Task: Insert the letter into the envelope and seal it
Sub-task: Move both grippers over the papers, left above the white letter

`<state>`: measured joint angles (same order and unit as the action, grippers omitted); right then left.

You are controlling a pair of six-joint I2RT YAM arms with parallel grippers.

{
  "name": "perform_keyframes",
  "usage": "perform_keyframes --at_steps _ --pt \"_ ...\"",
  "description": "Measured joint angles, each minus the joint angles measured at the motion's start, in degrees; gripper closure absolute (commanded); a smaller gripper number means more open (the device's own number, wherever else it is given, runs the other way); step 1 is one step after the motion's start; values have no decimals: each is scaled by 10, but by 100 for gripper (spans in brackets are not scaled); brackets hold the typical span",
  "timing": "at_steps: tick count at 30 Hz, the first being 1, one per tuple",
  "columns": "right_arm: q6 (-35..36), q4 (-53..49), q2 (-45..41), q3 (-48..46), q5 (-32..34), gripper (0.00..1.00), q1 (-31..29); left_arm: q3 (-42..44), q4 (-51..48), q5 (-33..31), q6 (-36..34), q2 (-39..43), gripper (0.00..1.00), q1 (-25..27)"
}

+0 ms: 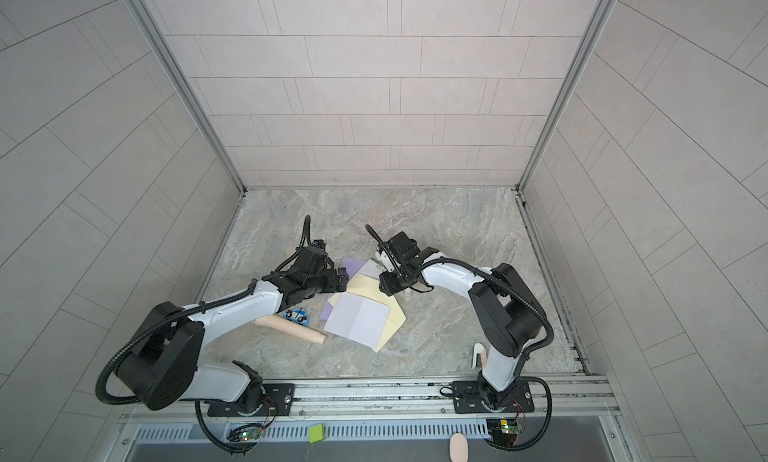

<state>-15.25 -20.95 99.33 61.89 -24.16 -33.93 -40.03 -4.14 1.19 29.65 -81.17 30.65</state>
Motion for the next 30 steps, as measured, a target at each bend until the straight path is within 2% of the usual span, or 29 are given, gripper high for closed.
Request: perform_keyframes --at_steps 7,20,21,23,24,27,30 --pt "-4 1 29 12 -30 99 3 0 0 3 17 -3 6 0" --pt "-57 45 29 12 -23 99 63 -26 -3 25 14 -5 6 0" --pt "-61 47 29 12 -20 92 68 -28 -5 28 11 -5 6 0" --pt "-70 47 29 14 -12 69 77 -29 -10 34 4 -5 6 0" --pt "-74 48 29 16 -7 64 79 -29 -14 37 1 -5 6 1" --pt "-79 48 22 18 14 51 78 -30 -30 44 -12 -5 6 5" --pt "-80 42 -8 15 44 50 76 -30 -44 55 -25 -5 6 11"
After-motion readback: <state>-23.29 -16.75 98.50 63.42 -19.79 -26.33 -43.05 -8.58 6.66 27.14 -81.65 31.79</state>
